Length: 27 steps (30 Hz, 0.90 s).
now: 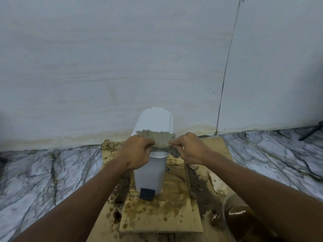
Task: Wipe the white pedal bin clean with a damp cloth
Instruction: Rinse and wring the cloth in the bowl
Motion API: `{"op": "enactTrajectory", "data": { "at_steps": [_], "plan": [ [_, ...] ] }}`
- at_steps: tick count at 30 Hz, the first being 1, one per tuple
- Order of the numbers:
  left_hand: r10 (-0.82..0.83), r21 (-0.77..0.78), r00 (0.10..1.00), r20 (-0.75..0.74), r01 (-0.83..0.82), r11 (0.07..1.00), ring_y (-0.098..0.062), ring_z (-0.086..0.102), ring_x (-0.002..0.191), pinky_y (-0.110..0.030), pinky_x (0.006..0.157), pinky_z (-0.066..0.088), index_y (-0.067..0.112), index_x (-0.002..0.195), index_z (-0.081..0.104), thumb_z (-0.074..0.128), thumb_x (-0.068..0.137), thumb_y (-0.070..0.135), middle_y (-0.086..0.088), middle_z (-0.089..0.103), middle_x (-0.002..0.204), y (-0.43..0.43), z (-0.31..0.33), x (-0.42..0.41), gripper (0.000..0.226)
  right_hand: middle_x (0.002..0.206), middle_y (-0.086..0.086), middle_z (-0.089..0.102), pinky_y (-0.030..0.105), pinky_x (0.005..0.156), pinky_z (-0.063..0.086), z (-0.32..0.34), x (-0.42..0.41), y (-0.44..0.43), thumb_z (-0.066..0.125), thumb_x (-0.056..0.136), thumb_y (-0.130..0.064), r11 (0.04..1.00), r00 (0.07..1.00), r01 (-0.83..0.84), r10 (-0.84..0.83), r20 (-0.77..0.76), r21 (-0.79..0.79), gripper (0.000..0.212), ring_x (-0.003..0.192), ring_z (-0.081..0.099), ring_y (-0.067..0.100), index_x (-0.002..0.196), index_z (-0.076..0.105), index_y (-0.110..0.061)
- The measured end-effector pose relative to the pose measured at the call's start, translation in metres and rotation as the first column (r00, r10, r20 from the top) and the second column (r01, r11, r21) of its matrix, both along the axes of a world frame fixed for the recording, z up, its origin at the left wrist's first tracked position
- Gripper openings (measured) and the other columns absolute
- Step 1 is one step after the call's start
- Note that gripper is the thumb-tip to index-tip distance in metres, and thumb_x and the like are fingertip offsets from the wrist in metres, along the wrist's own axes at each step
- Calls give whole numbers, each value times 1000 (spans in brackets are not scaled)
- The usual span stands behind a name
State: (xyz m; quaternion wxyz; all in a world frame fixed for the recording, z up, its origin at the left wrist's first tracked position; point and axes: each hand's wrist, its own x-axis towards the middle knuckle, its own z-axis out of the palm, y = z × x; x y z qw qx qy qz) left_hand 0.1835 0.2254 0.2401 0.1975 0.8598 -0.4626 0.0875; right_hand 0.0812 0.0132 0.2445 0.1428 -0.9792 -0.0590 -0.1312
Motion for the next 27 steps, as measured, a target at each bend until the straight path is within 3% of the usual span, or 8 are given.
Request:
{"op": "enactTrajectory", "data": {
  "at_steps": [2,4,9,15,18,22,25,27],
  "plan": [
    [-41,-24,997,-63,40,999,-13,61,68,-36,68,55,19,87,75,59,87,15,3,72,77,-11,7,-7,16,111,5,75,30,88,55,6,-12,-8,56,95,-10,997,999,33,-31,-35,76,28,98,70,19,117,74,-11],
    [-80,-25,990,-118,77,997,-10,64,69,-32,68,57,23,84,75,59,84,14,6,72,75,-25,12,-16,18,108,2,76,26,83,53,10,-26,-20,57,94,-7,985,995,60,-46,-91,162,27,94,69,15,113,76,-12],
    [-172,-102,965,-198,154,983,-9,66,73,-25,70,56,16,88,80,62,80,4,5,74,80,-70,23,-46,23,89,7,75,32,75,59,15,-71,-57,61,95,-6,908,980,174,-121,-159,380,20,85,70,14,105,71,-21],
    [-309,-42,905,-293,311,949,-7,66,80,-10,68,48,11,93,80,67,81,1,3,74,89,-132,6,-84,21,88,8,76,29,71,61,7,-139,-104,64,94,-7,877,940,275,-160,-301,393,13,82,73,10,101,68,-17],
    [-420,57,855,-303,457,888,-7,65,80,-22,73,54,13,91,79,67,82,2,4,73,87,-165,-19,-110,18,85,2,77,20,68,56,-11,-184,-125,68,92,-6,851,922,326,-191,-336,411,12,82,73,6,100,71,-13],
    [-504,240,788,-354,598,765,-11,63,84,-34,78,57,21,93,76,66,84,11,5,70,89,-197,-65,-146,17,82,-3,75,22,69,54,-67,-244,-135,71,89,-7,811,898,381,-211,-386,444,5,79,71,7,88,75,-10],
    [-517,286,740,-431,655,699,-9,62,81,-32,75,56,21,91,76,66,84,12,7,69,87,-203,-101,-168,15,89,-15,76,13,72,51,-114,-280,-125,73,86,-9,719,870,460,-245,-428,522,12,84,70,0,95,78,-16],
    [-500,295,698,-513,690,661,-3,61,81,-25,74,54,23,90,77,68,85,14,13,67,86,-200,-124,-178,13,92,-9,77,14,74,53,-141,-296,-117,75,87,-14,658,857,485,-226,-463,576,12,85,72,4,98,78,-16]
  ]
}}
